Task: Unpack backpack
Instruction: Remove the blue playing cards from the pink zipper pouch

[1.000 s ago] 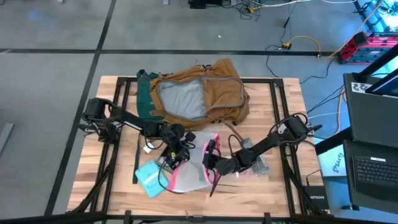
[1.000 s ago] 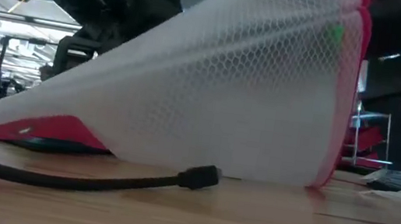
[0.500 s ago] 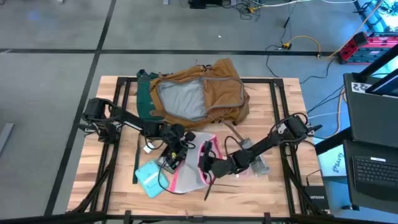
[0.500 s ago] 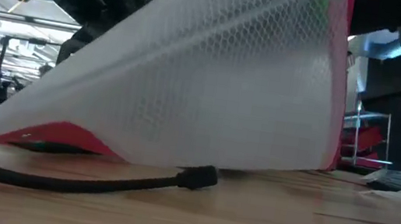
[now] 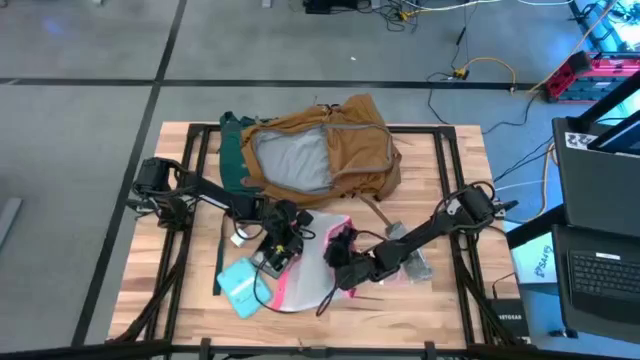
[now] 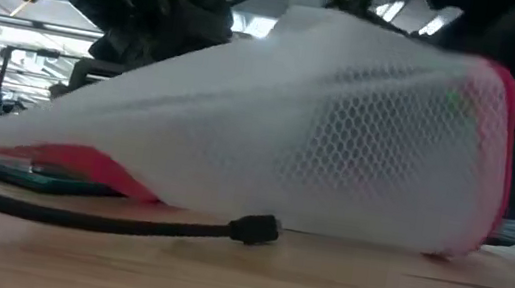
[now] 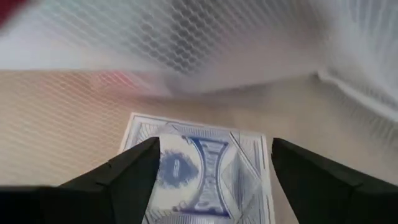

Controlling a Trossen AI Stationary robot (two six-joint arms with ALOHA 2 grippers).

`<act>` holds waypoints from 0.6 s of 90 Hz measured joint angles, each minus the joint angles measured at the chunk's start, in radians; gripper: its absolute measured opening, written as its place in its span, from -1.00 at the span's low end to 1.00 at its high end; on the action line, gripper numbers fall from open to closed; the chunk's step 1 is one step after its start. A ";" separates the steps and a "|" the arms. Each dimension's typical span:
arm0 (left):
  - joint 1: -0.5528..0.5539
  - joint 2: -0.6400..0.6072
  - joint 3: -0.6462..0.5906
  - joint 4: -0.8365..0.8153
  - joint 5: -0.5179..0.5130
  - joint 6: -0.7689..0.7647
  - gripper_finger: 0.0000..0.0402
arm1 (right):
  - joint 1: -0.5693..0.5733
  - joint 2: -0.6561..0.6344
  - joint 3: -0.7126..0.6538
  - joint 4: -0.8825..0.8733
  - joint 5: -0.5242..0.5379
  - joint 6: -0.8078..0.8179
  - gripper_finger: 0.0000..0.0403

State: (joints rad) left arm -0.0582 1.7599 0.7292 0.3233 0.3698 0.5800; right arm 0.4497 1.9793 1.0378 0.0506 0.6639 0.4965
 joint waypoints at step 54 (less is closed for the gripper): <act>-0.001 0.000 0.000 0.013 0.004 0.000 -1.00 | -0.110 0.047 0.005 0.034 -0.145 0.083 -0.11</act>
State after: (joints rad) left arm -0.0593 1.7599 0.7292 0.3359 0.3737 0.5797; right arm 0.3392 2.0258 1.0427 0.0845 0.5190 0.5796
